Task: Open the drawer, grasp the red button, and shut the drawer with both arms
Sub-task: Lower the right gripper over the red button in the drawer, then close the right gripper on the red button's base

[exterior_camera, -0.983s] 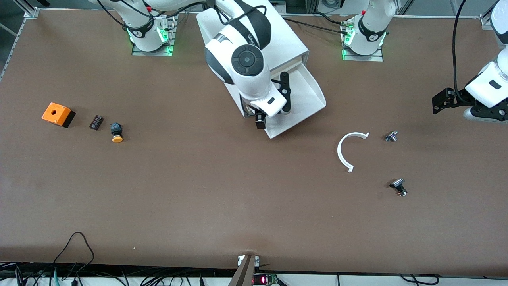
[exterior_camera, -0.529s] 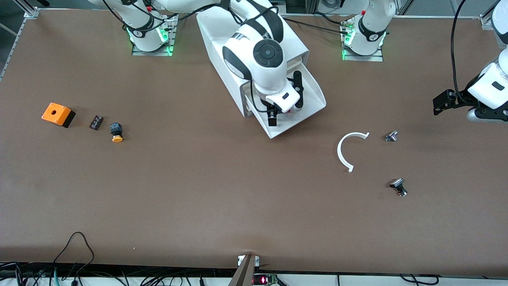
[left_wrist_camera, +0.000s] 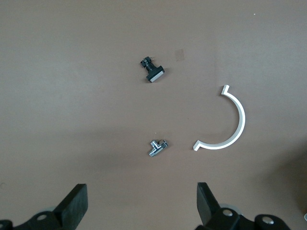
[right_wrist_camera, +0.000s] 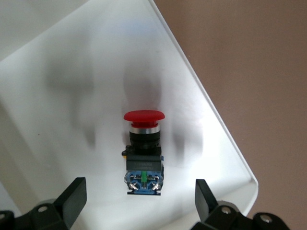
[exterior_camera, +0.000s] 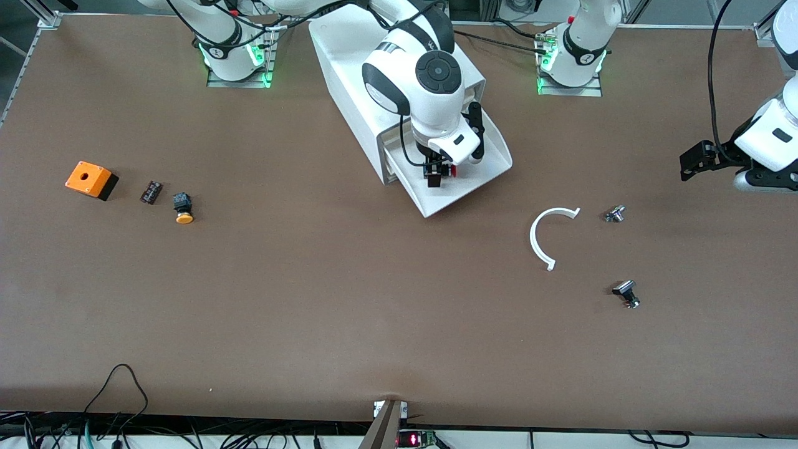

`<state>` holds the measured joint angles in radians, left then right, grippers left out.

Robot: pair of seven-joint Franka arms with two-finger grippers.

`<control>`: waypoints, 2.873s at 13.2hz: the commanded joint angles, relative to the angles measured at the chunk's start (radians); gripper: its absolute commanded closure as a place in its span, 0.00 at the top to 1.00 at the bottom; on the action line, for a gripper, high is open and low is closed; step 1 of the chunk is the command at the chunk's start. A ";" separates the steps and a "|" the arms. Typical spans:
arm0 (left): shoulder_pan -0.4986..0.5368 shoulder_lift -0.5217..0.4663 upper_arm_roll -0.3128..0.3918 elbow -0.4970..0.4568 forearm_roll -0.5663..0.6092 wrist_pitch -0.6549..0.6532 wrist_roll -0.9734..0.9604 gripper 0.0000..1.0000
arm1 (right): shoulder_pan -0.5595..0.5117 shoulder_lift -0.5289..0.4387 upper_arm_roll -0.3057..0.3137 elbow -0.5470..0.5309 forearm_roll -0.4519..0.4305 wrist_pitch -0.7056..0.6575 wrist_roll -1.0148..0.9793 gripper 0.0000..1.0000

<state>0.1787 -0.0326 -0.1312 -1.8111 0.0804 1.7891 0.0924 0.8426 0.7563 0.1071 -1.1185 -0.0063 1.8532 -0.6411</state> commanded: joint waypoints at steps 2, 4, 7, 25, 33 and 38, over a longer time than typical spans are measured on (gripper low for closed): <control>-0.001 -0.004 -0.001 0.001 0.007 -0.013 -0.008 1.00 | 0.035 0.037 0.005 0.022 -0.070 -0.015 0.158 1.00; -0.001 -0.004 -0.001 0.001 0.007 -0.013 -0.008 1.00 | 0.030 0.037 0.009 0.022 -0.075 -0.017 0.156 1.00; -0.001 -0.004 -0.001 0.000 0.007 -0.013 -0.008 1.00 | 0.030 0.038 0.010 0.016 -0.077 -0.006 0.164 1.00; 0.001 -0.003 0.001 0.000 0.007 -0.014 -0.008 1.00 | 0.023 0.046 0.008 0.025 -0.078 0.001 0.150 0.61; 0.001 -0.003 0.001 0.000 0.007 -0.014 -0.008 1.00 | 0.024 0.044 0.000 0.026 -0.095 0.003 0.156 0.39; 0.001 -0.003 0.001 0.000 0.007 -0.014 -0.008 1.00 | 0.029 0.043 -0.003 0.028 -0.103 0.011 0.162 0.29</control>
<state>0.1791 -0.0314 -0.1307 -1.8124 0.0804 1.7876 0.0909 0.8680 0.7998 0.1032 -1.1071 -0.0881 1.8670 -0.4974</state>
